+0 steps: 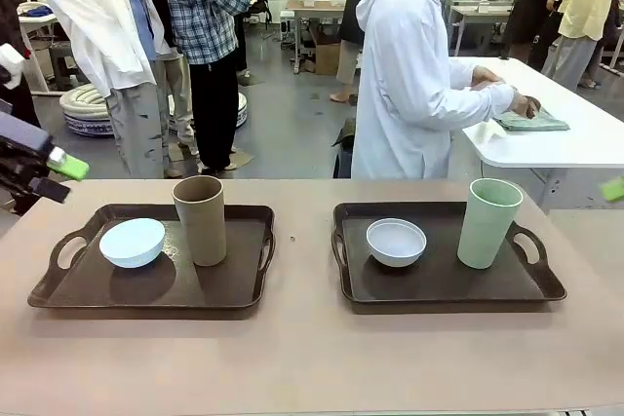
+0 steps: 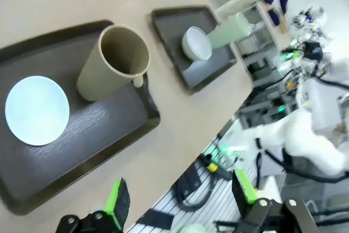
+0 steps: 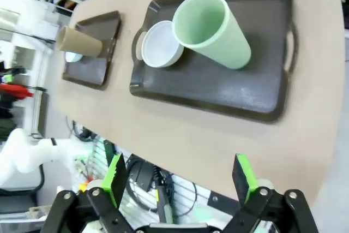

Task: Set up a tray with a mat and arrange the tableware.
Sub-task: Pick up the Picnic Bowl and Reusable plastic cup from the Handle tray in front of the human's position and hold them in the air.

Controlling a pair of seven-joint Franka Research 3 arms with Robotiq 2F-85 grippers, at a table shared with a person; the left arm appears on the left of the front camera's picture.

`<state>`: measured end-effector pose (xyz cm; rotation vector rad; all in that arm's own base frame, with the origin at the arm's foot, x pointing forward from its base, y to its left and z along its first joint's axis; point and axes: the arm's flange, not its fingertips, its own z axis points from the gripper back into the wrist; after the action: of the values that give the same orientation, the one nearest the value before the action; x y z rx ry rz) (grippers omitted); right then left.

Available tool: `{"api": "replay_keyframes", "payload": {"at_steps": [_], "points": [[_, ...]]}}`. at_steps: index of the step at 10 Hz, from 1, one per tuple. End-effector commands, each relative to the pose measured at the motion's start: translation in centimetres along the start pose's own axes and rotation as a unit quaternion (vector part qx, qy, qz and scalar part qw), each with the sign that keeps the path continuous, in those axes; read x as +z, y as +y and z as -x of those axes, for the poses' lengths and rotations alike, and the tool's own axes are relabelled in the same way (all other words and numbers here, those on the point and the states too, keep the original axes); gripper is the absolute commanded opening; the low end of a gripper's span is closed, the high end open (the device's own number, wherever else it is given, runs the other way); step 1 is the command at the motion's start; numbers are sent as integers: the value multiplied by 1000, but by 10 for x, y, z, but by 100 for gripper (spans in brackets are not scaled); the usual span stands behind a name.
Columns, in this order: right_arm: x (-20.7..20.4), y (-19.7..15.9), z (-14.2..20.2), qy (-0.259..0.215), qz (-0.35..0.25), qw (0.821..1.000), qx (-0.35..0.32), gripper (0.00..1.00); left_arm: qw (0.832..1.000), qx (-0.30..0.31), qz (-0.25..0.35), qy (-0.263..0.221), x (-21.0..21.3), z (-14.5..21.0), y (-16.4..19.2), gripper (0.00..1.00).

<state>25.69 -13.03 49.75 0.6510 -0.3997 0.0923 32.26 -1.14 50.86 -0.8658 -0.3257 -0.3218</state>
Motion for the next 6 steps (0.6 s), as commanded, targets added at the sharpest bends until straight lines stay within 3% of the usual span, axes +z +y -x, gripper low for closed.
{"api": "replay_keyframes", "payload": {"at_steps": [1,4,6], "points": [[-57,-33,73,-9,-70,997,-11,100,998,38,37,-34,-5,-12,9,100],[-47,-59,78,-43,-132,990,-8,100,993,87,51,-55,8,-12,42,100],[-47,-61,77,-59,-154,986,-2,100,993,102,45,-32,16,-9,71,100]]}}
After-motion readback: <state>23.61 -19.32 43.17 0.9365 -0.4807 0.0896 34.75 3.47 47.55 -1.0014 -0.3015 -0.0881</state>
